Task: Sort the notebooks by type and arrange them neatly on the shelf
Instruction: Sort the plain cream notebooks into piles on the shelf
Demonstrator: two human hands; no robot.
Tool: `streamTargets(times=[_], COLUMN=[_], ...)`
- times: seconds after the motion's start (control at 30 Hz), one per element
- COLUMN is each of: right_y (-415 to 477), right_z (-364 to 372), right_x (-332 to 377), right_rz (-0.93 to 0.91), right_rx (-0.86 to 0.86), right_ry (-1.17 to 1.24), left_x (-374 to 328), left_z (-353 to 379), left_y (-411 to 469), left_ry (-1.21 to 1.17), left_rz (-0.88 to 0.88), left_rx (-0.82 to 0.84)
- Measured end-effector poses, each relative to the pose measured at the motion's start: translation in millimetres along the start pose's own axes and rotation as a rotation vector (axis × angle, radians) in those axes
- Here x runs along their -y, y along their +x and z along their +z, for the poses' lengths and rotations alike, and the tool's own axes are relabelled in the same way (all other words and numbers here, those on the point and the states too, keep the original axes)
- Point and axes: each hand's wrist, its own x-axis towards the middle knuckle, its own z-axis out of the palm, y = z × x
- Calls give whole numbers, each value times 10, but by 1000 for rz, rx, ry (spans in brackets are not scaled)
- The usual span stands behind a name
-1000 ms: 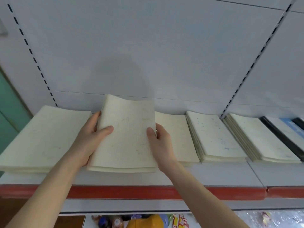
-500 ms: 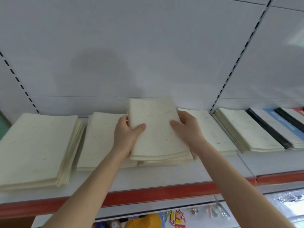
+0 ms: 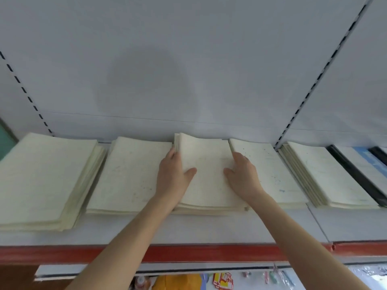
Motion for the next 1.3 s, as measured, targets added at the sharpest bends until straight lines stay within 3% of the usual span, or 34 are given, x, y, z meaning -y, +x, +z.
streamTargets(times=[0.17,0.27,0.77,0.97,1.13,1.3], right_y=[163,259,-701,-1229,-1288,-1371], right_z=[-147,-154,1228,1805,2037,1894], right_x=[221,438,2378,2755,2735,2827], right_rz=[-240,-288,-590,-640,-711,-660], right_rx=[-33,13,131,367,285,179], right_ry=[-236,-307,-197,-366,-432,-382], left_x=[15,168,1565,2071,2281,2193], left_z=[-258,-521,-2319,-2709,-2823,-2840], left_y=[-220,-438,-1805,-2266,-2415,-2335], left_ry=[240,360,574,617,542,134], left_rz=[206,322,136,75,79,-16], left_rx=[39,24,-134,-148,-153,-242])
